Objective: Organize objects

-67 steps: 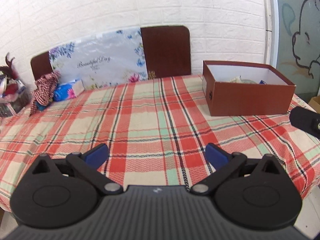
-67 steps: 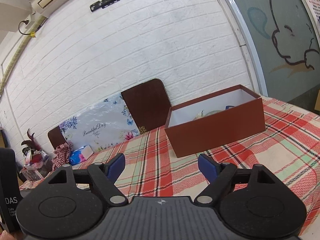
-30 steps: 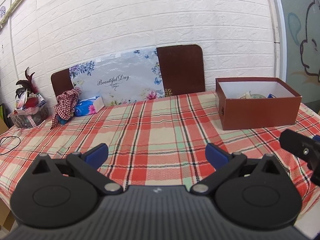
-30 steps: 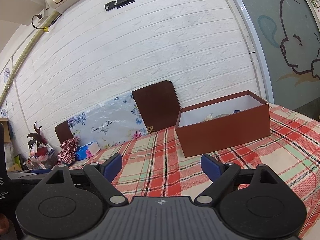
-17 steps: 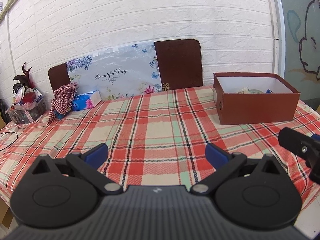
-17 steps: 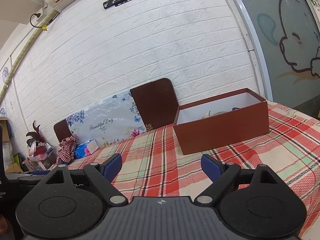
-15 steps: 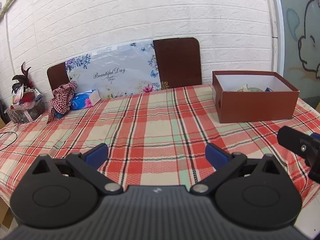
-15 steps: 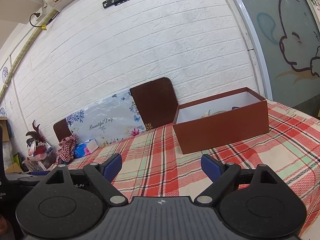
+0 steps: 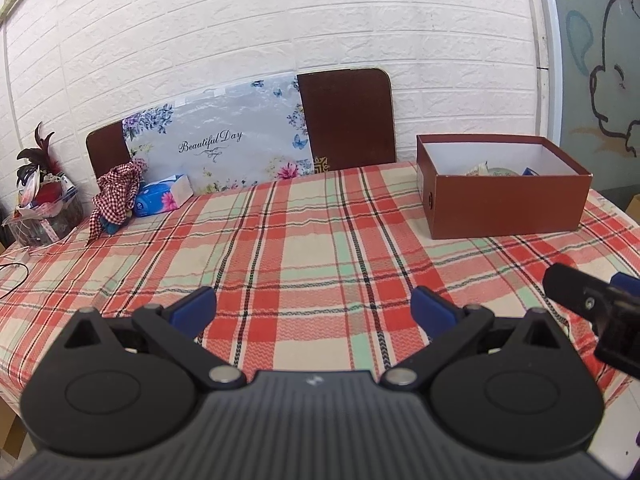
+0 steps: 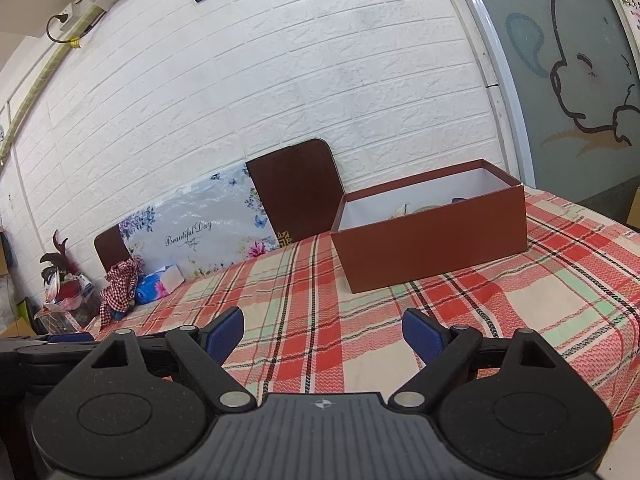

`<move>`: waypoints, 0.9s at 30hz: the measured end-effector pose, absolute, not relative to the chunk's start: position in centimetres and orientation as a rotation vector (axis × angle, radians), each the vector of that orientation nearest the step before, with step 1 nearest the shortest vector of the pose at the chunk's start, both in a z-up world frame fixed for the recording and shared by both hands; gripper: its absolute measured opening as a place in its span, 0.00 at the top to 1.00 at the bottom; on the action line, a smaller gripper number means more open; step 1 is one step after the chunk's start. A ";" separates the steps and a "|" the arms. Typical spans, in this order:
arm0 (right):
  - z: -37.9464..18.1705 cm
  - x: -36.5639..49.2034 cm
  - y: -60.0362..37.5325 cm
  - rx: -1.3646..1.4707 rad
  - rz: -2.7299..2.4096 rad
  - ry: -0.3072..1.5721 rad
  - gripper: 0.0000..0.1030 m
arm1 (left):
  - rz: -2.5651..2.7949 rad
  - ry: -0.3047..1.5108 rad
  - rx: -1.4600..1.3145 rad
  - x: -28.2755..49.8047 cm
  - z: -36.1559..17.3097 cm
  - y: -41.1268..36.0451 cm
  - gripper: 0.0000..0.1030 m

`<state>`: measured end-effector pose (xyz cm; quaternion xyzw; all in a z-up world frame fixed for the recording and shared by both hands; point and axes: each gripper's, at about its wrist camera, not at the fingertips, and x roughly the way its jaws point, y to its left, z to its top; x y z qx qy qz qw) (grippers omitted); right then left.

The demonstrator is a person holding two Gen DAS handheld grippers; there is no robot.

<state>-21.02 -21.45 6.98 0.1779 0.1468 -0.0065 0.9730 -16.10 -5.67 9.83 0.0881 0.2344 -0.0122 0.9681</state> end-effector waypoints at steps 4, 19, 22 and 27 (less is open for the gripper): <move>6.9 -20.9 -21.5 0.363 -0.021 0.304 0.15 | -0.012 0.483 0.182 -16.0 9.8 -5.5 0.00; 6.7 -20.9 -21.4 0.362 -0.024 0.304 0.15 | -0.035 0.520 0.163 -15.9 9.4 -5.0 0.00; 6.6 -20.8 -21.7 0.369 -0.034 0.315 0.14 | -0.040 0.542 0.160 -15.6 9.2 -5.0 0.00; 6.7 -21.0 -21.8 0.370 -0.042 0.309 0.14 | -0.048 0.541 0.177 -15.9 9.2 -5.5 0.00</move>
